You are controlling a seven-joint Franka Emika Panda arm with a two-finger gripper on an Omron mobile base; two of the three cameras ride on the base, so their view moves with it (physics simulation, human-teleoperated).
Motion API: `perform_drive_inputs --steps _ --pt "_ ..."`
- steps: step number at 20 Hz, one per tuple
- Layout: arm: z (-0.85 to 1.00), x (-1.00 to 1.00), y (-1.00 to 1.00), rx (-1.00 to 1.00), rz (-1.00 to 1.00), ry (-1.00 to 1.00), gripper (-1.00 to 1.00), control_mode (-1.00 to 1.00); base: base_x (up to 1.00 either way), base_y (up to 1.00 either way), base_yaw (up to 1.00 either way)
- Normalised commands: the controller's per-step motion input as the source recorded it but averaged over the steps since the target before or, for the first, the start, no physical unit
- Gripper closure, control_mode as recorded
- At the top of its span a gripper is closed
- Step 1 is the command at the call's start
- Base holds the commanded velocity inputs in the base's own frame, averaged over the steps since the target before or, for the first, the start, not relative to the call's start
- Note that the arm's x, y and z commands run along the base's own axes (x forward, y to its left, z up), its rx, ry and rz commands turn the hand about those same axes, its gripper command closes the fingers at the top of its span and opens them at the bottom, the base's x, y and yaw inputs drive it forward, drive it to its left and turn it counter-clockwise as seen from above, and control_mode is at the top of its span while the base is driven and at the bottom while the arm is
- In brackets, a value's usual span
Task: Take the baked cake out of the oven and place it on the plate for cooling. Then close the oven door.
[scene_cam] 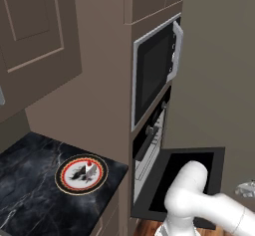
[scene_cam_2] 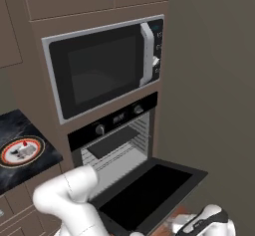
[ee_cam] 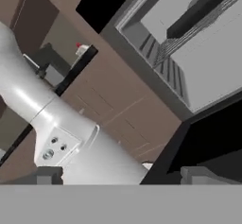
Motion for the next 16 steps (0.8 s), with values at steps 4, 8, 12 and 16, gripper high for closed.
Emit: perform_drive_inputs --steps 4,8,12,16 --pt "-0.04 -0.13 0.23 0.0 -0.36 -0.12 -1.0 -1.0 0.0 0.0 0.0" --pt "-0.01 0.13 0.0 0.0 -0.36 -0.01 -1.0 -1.0 0.0 0.0 0.0" --pt "0.0 0.56 -0.12 0.01 -0.28 0.01 -1.0 -1.0 0.0 0.0 0.0" --pt "-0.04 0.72 -0.41 0.05 -0.2 0.09 -1.0 -1.0 0.0 0.0 0.0"
